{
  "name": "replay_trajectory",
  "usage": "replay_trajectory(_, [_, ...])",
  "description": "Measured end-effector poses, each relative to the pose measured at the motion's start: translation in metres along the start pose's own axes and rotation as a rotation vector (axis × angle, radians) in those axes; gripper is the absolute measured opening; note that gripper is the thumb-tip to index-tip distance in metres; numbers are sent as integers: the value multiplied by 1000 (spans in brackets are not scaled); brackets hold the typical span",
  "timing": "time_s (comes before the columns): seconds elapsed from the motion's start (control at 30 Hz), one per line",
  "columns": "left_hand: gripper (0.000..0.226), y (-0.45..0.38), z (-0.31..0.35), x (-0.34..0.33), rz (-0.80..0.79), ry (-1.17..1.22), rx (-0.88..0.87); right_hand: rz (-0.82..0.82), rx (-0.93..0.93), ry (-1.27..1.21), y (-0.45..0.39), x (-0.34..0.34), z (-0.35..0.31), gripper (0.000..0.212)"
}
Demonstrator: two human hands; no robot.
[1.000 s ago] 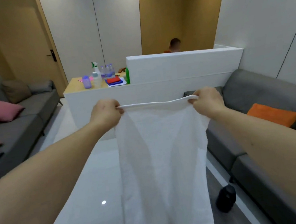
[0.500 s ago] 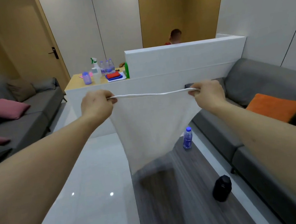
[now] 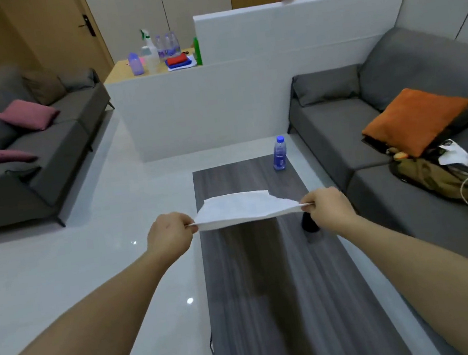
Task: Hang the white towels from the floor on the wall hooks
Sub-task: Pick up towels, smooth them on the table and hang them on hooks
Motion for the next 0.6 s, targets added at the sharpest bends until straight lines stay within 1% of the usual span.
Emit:
replay_trajectory(0.17, [20,63,-29,-69,-197,-9,10,-139,-61,-21,71,-79,35,20])
replay_trajectory(0.37, [23,138,-74,-132,-396,-45,-28,-276,-164,10,166,-147,47,19])
replay_trajectory(0.47, [23,167,-94,-152,-448,-71,-52,-315,-198,21,202,-168,51,17])
replay_trajectory(0.6, [19,175,-106,-160,-449,-59,-68,-297,-225,10,215,-182,55,14])
Point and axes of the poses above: each hand's wrist, its own y-axis away from the middle knuckle, its own x-axis out of the back of the hand, z = x × y, the point moved 2 cm from there along -y, towards the middle knuckle, and after that the axes turned 11 degrees about -z, right-handed, at the moved point
